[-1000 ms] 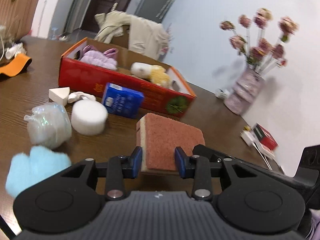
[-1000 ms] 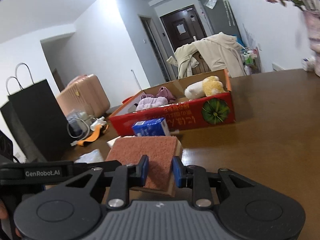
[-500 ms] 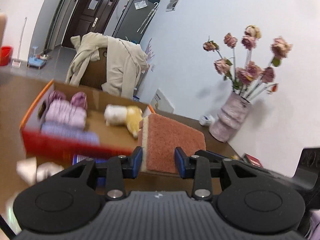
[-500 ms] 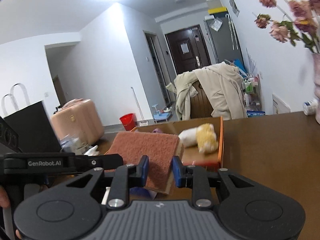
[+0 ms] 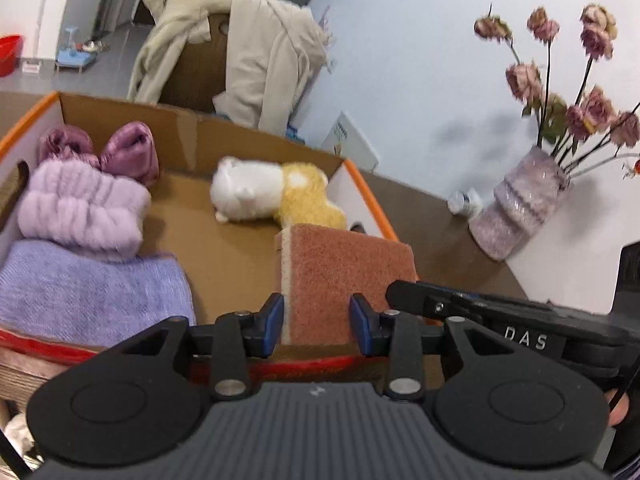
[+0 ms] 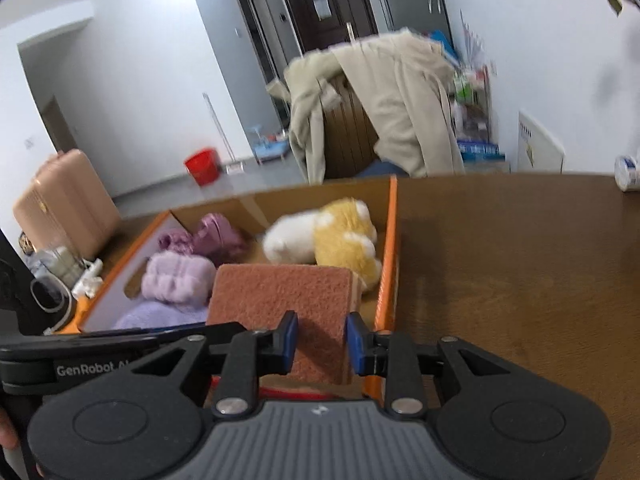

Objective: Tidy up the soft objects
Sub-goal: 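Carry the sponge block with both grippers into the box and release, then move both grippers from the box toward the light blue fluffy plush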

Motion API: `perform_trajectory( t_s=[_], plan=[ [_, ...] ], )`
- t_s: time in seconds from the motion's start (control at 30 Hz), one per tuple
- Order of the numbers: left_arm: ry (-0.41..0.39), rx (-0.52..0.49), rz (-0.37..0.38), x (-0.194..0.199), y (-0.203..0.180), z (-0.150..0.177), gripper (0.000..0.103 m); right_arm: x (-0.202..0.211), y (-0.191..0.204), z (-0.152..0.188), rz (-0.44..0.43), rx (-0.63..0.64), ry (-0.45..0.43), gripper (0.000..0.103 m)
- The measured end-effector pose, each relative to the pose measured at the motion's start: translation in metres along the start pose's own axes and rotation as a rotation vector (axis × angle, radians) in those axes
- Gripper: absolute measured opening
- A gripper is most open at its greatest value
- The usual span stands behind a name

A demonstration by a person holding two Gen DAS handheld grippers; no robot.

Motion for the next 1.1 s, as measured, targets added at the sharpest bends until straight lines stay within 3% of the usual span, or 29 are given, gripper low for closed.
perform_trajectory(
  t_s=[0.17,0.37,0.47,0.57,0.63,0.7,0.83,1.0,1.1],
  plan=[
    [0.006,-0.025,0.015,0.001,-0.005,0.0,0.049,0.011,0.0,0.0,-0.006,-0.002,-0.013,0.033],
    [-0.023,-0.04,-0.019,0.024,-0.008,-0.009,0.051,0.031,0.01,-0.01,0.001,0.02,-0.062,0.038],
    [-0.068,-0.071,-0.045,0.056,-0.011,-0.016,0.054,0.049,0.015,-0.015,-0.001,0.032,-0.09,0.042],
    [-0.119,-0.124,-0.086,0.094,-0.015,-0.022,0.064,0.071,0.024,-0.018,0.002,0.053,-0.132,0.047],
    [-0.154,-0.18,-0.139,0.125,-0.018,-0.023,0.066,0.089,0.031,-0.017,0.005,0.081,-0.168,0.049],
    [-0.206,-0.246,-0.197,0.16,-0.02,-0.019,0.077,0.108,0.042,-0.009,0.005,0.124,-0.213,0.055],
    [-0.314,-0.349,-0.307,0.227,-0.02,0.008,0.088,0.143,0.068,0.022,0.004,0.244,-0.33,0.067],
    [-0.372,-0.414,-0.448,0.277,-0.012,0.063,0.099,0.167,0.094,0.076,-0.03,0.33,-0.421,0.07],
    [-0.368,-0.396,-0.467,0.291,-0.001,0.103,0.1,0.176,0.108,0.111,-0.044,0.344,-0.453,0.073]
  ],
)
Point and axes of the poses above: each gripper's, at about its wrist camera, not at the fingertips, and x roughly against the way its jaws point, y to its left, z to its underside, the point moved 7 cm from there along -x, roughly the way its jaws point, and after that the axes turned 10 degrees about -x, right-handed, at the moved point
